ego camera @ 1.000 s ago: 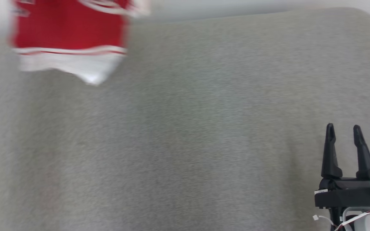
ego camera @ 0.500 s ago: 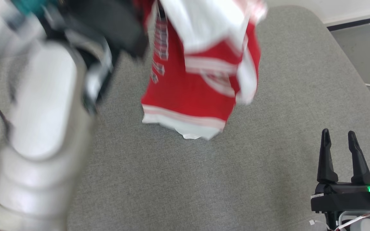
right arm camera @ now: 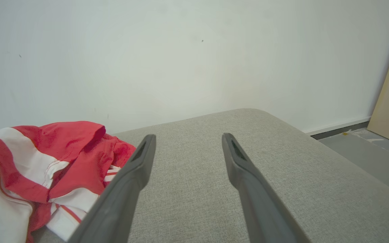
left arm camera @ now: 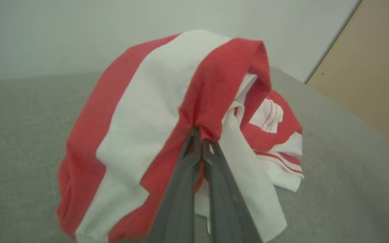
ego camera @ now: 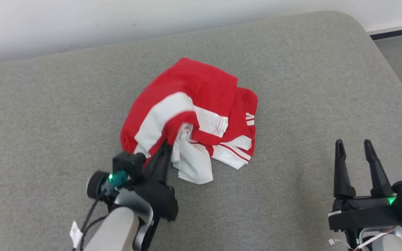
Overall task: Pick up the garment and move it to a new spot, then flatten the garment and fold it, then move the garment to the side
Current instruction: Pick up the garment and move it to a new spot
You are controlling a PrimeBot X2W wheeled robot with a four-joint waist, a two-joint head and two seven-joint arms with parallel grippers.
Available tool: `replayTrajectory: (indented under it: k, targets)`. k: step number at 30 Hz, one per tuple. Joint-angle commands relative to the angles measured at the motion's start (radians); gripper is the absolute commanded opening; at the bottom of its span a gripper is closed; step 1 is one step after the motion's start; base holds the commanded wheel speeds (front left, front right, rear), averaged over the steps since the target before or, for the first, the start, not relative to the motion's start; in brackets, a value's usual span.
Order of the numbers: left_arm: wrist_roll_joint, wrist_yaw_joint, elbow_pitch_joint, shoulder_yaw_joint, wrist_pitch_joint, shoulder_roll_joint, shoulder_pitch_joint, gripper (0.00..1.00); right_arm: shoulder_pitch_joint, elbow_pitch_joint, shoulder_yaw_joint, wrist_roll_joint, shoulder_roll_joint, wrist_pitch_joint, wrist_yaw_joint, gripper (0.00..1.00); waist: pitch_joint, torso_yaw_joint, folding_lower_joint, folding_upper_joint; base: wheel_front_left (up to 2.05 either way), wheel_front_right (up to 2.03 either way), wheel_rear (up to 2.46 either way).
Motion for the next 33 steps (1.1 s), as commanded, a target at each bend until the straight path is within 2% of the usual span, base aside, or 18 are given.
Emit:
replayTrajectory:
  k: [1,2,3,4,5,12,17,25,30,33]
  targets:
    - [-0.009,-0.002,0.017,-0.010,-0.019,-0.006,0.013,0.00,-0.005,0.002,0.008,0.006,-0.003,-0.001,-0.002,1.00,-0.001,0.010,0.0000,0.0000,0.00,0.00,0.00]
    - [-0.014,-0.007,0.034,-0.022,-0.030,-0.011,0.021,0.00,-0.006,0.004,0.012,0.005,-0.004,-0.001,-0.002,1.00,-0.006,0.015,0.0000,0.0000,0.00,0.00,0.00]
    - [-0.021,-0.011,0.043,-0.031,-0.041,-0.014,0.026,0.10,-0.006,0.006,0.015,0.005,-0.004,-0.001,-0.002,1.00,-0.010,0.020,0.0000,0.0000,0.00,0.00,0.00]
    - [-0.022,-0.009,0.047,-0.040,-0.053,-0.015,0.025,0.59,-0.004,0.008,0.018,0.004,-0.005,-0.001,-0.002,1.00,-0.016,0.027,0.0000,0.0000,0.00,0.00,0.00]
    - [-0.023,-0.011,0.049,-0.051,-0.062,-0.015,0.022,1.00,-0.002,0.010,0.019,0.005,-0.006,-0.001,-0.002,1.00,-0.024,0.033,0.0000,0.0000,0.00,0.00,0.00]
    - [-0.044,0.005,-0.045,-0.035,-0.095,-0.015,0.045,1.00,0.039,0.024,0.015,0.003,-0.009,-0.001,-0.002,1.00,-0.095,0.088,0.0000,0.0000,0.00,0.00,0.00]
    - [-0.039,0.047,-0.155,0.035,-0.097,0.044,0.115,1.00,0.069,0.014,-0.010,-0.005,-0.010,-0.001,-0.002,1.00,-0.132,0.136,0.0000,0.0000,0.00,0.00,0.00]
    - [-0.023,0.109,-0.329,0.215,-0.096,0.138,0.253,1.00,0.088,0.003,-0.006,-0.008,-0.020,-0.001,-0.002,1.00,-0.155,0.209,0.0000,0.0000,0.00,0.00,0.00]
    - [0.000,0.094,-0.405,0.307,-0.096,0.150,0.344,1.00,0.084,0.004,0.016,-0.007,-0.021,-0.001,-0.002,1.00,-0.160,0.223,0.0000,0.0000,0.00,0.00,0.00]
    - [0.020,0.077,-0.438,0.354,-0.096,0.130,0.396,1.00,0.083,0.007,0.024,0.000,-0.028,-0.001,-0.002,1.00,-0.159,0.227,0.0000,0.0000,0.00,0.00,0.00]
